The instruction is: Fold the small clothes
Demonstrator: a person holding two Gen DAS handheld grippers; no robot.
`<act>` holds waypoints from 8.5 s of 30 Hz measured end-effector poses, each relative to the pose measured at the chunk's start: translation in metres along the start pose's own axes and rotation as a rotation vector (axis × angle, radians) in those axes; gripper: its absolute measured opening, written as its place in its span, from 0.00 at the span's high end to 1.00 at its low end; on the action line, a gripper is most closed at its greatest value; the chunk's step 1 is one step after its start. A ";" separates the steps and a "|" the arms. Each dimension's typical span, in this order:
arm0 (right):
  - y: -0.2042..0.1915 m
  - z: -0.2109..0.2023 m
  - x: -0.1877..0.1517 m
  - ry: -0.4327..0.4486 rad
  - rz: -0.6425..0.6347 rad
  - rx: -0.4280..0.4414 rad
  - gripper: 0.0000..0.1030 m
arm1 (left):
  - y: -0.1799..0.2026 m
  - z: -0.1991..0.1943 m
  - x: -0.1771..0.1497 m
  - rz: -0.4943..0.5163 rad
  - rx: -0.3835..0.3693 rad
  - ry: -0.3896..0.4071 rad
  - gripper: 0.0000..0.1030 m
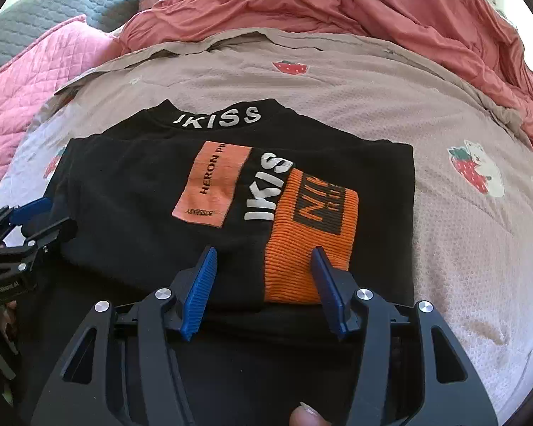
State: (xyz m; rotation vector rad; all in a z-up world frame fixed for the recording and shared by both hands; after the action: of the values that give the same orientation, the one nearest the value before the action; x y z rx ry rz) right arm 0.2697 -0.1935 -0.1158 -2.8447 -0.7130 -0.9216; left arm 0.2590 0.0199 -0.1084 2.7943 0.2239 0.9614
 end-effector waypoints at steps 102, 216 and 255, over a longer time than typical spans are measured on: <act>0.003 -0.119 -0.039 0.160 0.091 0.048 0.06 | -0.056 -0.118 -0.051 -0.154 0.069 0.128 0.09; -0.004 -0.148 -0.181 0.106 0.077 0.284 0.92 | -0.071 -0.164 -0.125 -0.290 -0.174 -0.063 0.97; 0.129 -0.055 -0.036 0.205 0.335 0.093 0.92 | -0.100 -0.055 0.038 -0.639 -0.276 -0.018 0.97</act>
State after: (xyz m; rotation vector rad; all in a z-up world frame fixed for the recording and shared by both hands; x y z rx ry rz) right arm 0.2725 -0.3345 -0.0818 -2.6227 -0.2398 -1.0675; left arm 0.2463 0.1317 -0.0646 2.2430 0.8454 0.7323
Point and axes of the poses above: each gripper's, at about its wrist camera, not at the fingertips, and z roughly the way its jaws point, y to its right, x to its top, the point moved 9 cm from there along z, roughly the way its jaws point, and after that the axes turned 15 degrees about -z, right-handed, at the moved point
